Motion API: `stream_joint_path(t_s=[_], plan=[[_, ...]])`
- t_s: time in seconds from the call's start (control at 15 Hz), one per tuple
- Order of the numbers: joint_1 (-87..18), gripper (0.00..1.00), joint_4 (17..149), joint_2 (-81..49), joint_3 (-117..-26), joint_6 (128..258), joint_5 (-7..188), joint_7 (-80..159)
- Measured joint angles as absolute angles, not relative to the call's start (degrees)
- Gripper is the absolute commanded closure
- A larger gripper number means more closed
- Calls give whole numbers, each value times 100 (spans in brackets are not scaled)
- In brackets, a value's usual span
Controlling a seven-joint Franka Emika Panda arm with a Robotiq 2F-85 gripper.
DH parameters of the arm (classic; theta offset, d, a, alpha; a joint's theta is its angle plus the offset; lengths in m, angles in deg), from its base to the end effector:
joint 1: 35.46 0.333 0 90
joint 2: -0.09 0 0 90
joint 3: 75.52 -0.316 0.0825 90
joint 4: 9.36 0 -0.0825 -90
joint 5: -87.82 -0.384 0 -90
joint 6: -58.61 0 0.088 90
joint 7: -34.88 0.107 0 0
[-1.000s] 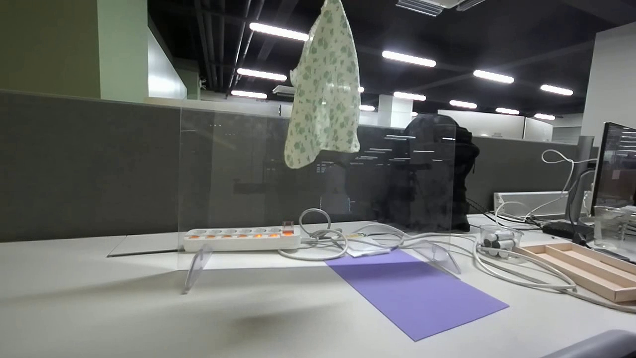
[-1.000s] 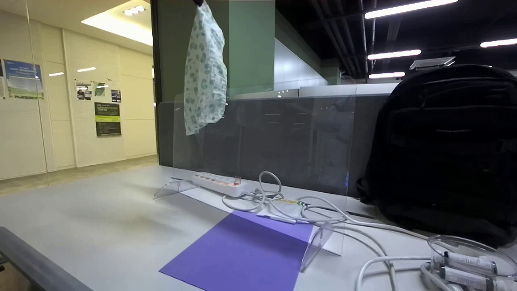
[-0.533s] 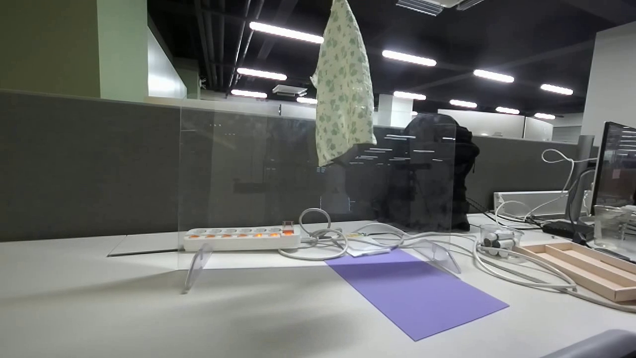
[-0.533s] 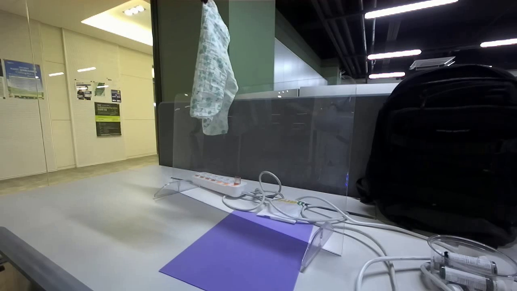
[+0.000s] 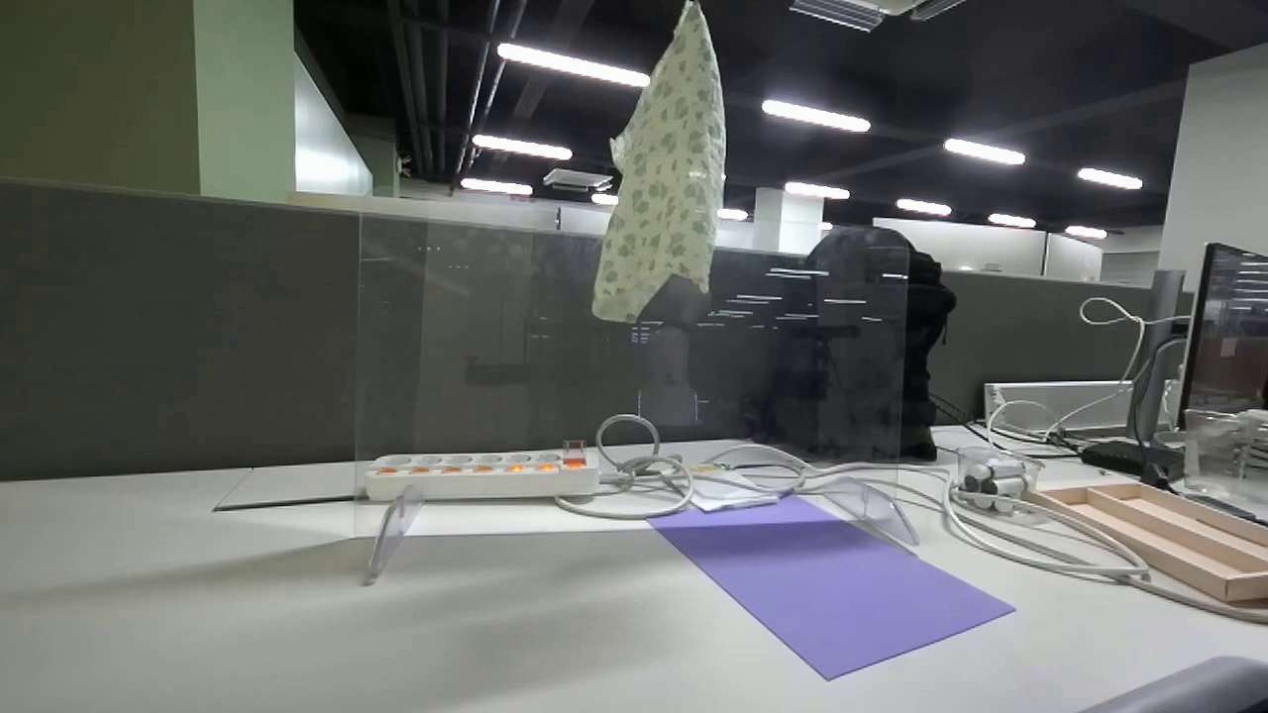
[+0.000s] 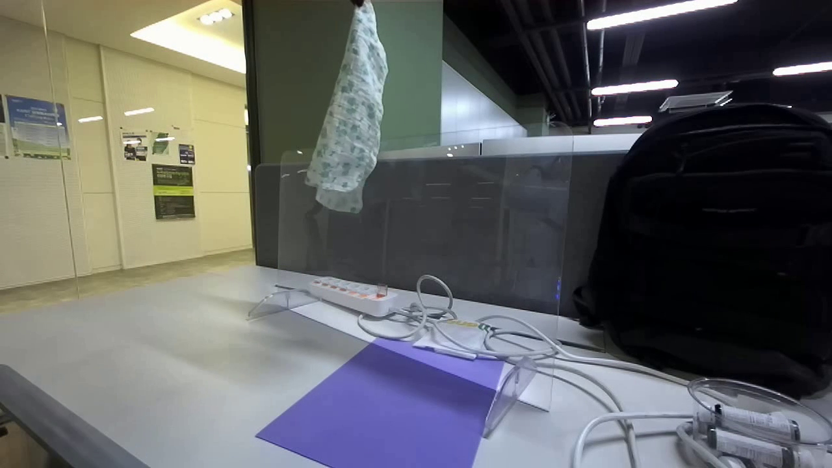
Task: Put the towel on top of the colourless screen
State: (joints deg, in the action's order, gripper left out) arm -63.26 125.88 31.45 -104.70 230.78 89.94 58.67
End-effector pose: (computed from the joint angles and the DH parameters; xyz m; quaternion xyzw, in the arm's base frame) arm 0.4528 0.0649 0.6391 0.8321 -0.1080 0.5436 0.0188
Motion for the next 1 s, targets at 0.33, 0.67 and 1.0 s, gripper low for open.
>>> stream_joint_path(t_s=[0.33, 0.67, 1.0], plan=[[-6706, 100, 12097, 2593, -10917, 22614, 8967, 5951], [-6924, 100, 11615, 2087, -11201, 22117, 8966, 6027], [-7523, 100, 11125, 1727, -11594, 21857, 9155, 6372]])
